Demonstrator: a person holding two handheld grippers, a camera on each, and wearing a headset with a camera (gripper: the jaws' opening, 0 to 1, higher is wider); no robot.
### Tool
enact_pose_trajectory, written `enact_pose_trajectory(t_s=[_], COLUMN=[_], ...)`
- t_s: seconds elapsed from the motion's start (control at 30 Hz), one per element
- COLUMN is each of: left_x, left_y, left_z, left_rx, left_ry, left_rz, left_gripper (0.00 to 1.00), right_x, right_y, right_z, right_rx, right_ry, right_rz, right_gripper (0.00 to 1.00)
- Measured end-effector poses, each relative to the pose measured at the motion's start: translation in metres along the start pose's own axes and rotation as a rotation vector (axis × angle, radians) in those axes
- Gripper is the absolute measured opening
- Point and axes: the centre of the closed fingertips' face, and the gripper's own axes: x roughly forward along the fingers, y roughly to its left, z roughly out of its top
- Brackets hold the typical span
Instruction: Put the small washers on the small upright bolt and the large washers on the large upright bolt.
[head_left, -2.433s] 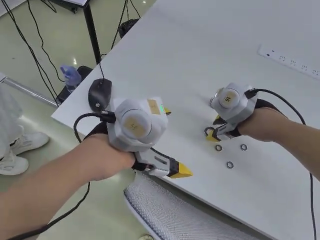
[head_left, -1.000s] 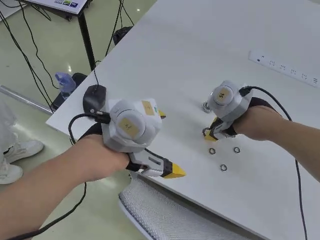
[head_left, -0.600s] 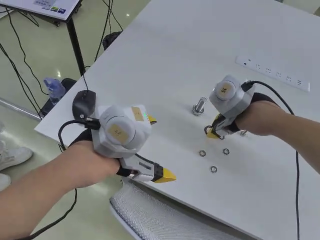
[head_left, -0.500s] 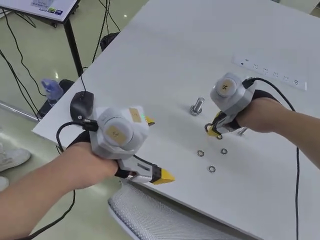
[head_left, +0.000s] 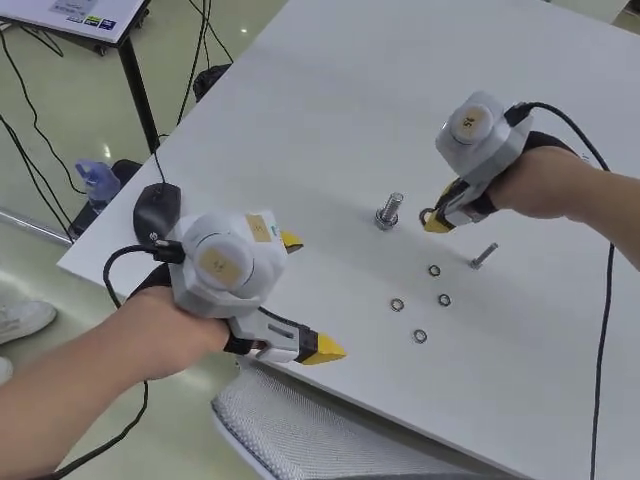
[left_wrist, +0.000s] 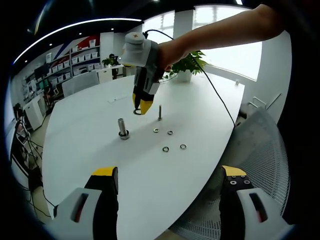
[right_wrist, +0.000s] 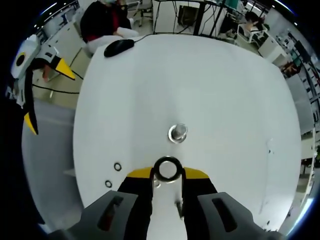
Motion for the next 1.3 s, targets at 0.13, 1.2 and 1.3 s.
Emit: enact_pose_trajectory(t_s=[0.13, 1.2, 1.3], left_x=[0.004, 0.012, 0.012], left_y=[0.003, 0.009, 0.01], left_z=[-0.001, -0.007, -0.009], left_rx=[-0.006, -0.021, -0.028], left_ry=[-0.004, 0.008, 0.008], left_rz=[0.003, 0.009, 0.01], left_gripper=[0.85, 0.86, 0.86], right_x=[-0.002, 0.035, 0.043], right_y=[-0.004, -0.028, -0.032], right_z=[0.011, 0.045, 0.045], right_rx=[-0.008, -0.057, -0.065], right_ry=[-0.012, 0.004, 0.011], right_rz=[-0.003, 0.022, 0.022], right_gripper=[0.21, 0.21, 0.21])
